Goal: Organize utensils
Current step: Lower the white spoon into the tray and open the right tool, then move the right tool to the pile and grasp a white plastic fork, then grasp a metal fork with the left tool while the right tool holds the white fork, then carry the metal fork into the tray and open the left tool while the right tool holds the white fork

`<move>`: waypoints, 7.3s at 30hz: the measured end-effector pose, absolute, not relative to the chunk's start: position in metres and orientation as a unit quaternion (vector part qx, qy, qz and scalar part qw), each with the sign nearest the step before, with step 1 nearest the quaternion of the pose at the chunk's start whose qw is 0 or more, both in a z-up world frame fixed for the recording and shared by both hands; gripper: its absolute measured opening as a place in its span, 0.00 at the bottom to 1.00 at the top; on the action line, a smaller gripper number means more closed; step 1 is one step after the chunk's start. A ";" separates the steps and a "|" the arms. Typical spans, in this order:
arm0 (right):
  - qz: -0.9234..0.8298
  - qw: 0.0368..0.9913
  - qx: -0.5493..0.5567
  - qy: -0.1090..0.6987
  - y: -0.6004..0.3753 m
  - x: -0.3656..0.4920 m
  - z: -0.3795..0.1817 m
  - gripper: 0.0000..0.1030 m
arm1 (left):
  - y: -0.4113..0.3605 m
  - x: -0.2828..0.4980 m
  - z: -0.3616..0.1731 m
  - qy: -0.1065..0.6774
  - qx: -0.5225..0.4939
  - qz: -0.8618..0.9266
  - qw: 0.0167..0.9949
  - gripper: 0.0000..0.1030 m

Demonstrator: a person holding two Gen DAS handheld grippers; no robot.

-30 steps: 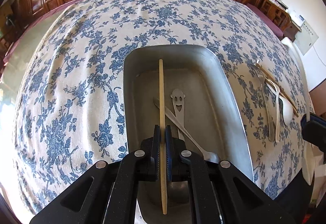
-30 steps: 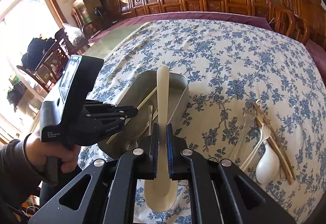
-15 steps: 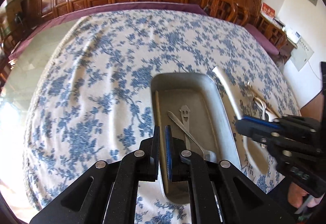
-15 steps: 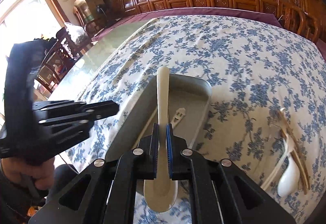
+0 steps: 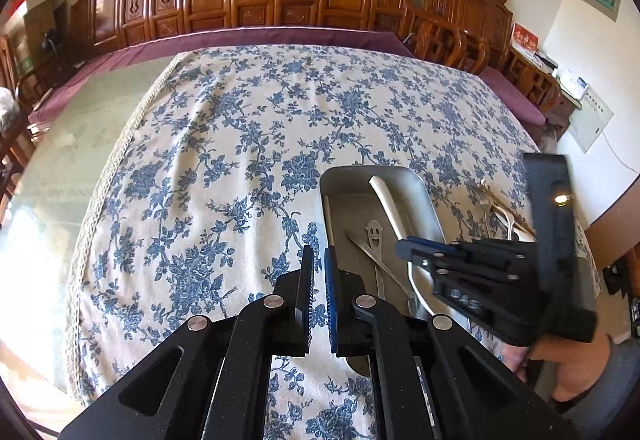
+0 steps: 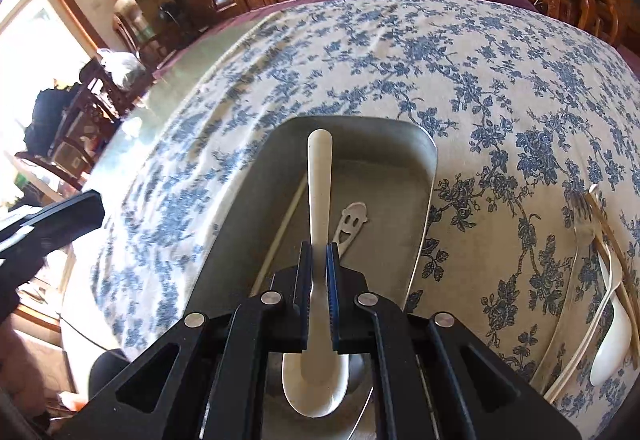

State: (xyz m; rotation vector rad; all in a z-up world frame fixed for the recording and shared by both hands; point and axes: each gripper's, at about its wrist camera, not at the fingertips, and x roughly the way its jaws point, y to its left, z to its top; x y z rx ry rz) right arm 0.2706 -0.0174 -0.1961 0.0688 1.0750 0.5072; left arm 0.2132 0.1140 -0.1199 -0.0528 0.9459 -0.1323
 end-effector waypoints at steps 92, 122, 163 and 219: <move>0.114 0.867 0.058 0.481 -0.233 0.235 -0.196 0.09 | -0.077 0.247 -0.151 0.474 0.042 -0.159 0.865 0.53; 0.127 0.876 0.049 0.463 -0.271 0.231 -0.201 0.09 | -0.148 0.302 -0.231 0.553 0.066 -0.153 0.817 0.07; 0.180 0.891 0.030 0.417 -0.182 0.196 -0.127 0.09 | -0.024 0.223 -0.108 0.460 0.021 -0.133 0.878 0.06; 0.217 0.877 0.015 0.429 -0.127 0.201 -0.133 0.09 | 0.052 0.247 -0.184 0.528 0.037 -0.056 0.846 0.06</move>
